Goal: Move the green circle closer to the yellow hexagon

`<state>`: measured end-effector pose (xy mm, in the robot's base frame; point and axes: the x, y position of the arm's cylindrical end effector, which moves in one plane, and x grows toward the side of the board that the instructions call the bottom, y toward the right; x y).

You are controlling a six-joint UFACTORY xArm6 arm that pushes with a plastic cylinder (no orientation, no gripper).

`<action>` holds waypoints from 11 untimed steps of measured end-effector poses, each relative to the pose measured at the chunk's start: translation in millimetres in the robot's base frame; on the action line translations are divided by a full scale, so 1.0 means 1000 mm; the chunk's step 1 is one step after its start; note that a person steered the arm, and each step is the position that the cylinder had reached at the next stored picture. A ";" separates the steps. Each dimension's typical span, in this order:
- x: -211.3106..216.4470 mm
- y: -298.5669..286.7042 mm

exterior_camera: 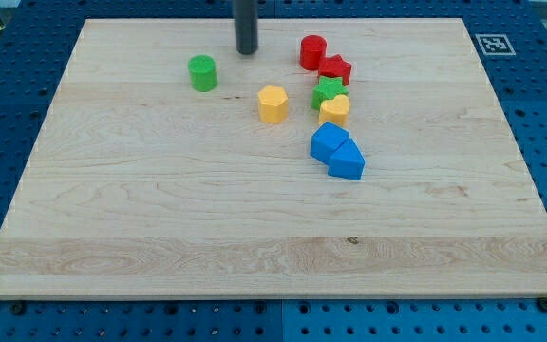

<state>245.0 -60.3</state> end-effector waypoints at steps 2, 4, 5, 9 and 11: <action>0.026 -0.098; 0.032 -0.067; 0.032 -0.067; 0.105 -0.038; 0.148 0.026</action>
